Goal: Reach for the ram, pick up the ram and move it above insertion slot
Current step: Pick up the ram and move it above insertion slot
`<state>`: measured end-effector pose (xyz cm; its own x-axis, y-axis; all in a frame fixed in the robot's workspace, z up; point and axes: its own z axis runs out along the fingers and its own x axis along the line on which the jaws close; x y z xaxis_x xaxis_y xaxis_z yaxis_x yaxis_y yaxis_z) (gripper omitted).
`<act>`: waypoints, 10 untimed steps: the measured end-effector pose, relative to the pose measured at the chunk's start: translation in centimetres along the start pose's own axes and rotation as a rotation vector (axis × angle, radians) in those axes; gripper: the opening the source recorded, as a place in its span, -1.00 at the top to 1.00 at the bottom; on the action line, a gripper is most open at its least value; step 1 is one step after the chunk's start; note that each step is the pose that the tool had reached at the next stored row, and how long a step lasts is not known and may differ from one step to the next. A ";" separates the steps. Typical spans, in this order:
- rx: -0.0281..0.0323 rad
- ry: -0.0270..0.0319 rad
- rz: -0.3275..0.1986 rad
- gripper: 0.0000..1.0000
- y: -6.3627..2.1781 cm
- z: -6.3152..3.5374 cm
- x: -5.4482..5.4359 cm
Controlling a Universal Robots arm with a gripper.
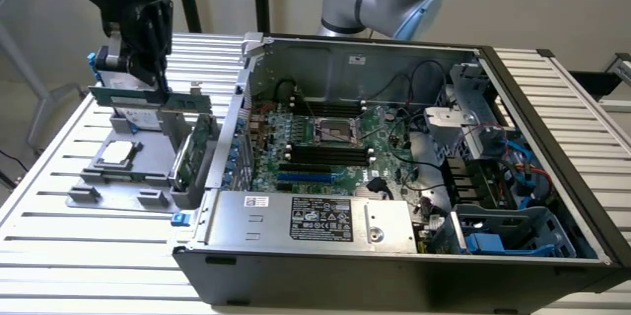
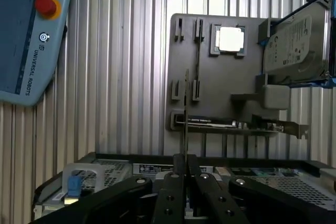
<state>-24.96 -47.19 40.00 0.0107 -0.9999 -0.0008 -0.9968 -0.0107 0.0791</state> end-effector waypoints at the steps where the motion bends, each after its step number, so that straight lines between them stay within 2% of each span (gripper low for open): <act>1: 0.0001 -0.0010 0.000 0.73 -0.45 -0.04 0.0; 10: 0.0002 -0.0170 -0.004 0.73 -4.50 -0.37 0.0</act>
<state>-20.44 -47.19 40.00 0.0130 -0.9998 -0.0181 -0.9968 -0.0144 0.0788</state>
